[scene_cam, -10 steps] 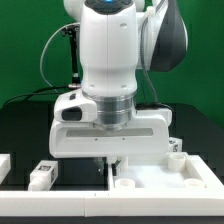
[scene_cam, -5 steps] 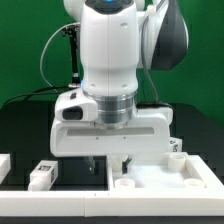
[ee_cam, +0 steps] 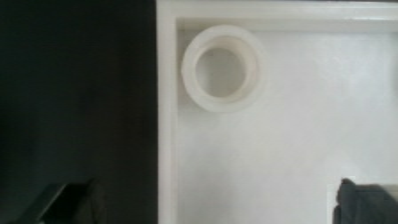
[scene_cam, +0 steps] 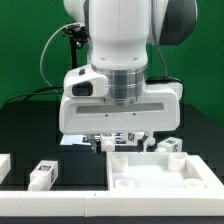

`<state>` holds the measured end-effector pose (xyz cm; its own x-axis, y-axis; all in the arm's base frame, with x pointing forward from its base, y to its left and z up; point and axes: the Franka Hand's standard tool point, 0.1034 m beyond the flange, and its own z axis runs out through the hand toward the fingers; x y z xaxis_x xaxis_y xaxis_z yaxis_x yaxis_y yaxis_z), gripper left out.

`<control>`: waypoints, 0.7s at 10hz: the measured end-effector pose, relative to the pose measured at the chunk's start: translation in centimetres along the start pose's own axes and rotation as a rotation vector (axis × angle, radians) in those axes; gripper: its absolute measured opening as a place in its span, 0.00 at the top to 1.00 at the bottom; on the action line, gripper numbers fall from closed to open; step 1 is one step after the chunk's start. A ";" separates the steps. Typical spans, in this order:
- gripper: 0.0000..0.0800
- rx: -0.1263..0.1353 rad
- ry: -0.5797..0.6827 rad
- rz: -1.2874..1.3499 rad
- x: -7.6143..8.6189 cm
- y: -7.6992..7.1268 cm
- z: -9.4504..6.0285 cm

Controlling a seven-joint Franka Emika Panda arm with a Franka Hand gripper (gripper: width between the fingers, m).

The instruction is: Assemble one leg

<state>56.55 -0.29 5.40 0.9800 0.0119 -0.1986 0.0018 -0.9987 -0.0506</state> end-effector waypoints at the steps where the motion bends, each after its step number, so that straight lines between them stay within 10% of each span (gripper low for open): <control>1: 0.19 0.003 -0.016 0.020 -0.7 -0.1 0.1; 3: 0.19 0.006 -0.045 0.046 -3.7 -0.5 -0.2; 7: 0.19 0.020 -0.038 0.053 -3.7 0.0 -0.2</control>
Offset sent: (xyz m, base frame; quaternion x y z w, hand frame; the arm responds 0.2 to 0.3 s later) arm -0.0430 -0.0356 0.0124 0.0229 0.0255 0.0020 0.9994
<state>52.94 -0.37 6.37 0.9704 -0.0385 -0.2386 -0.0540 -0.9968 -0.0588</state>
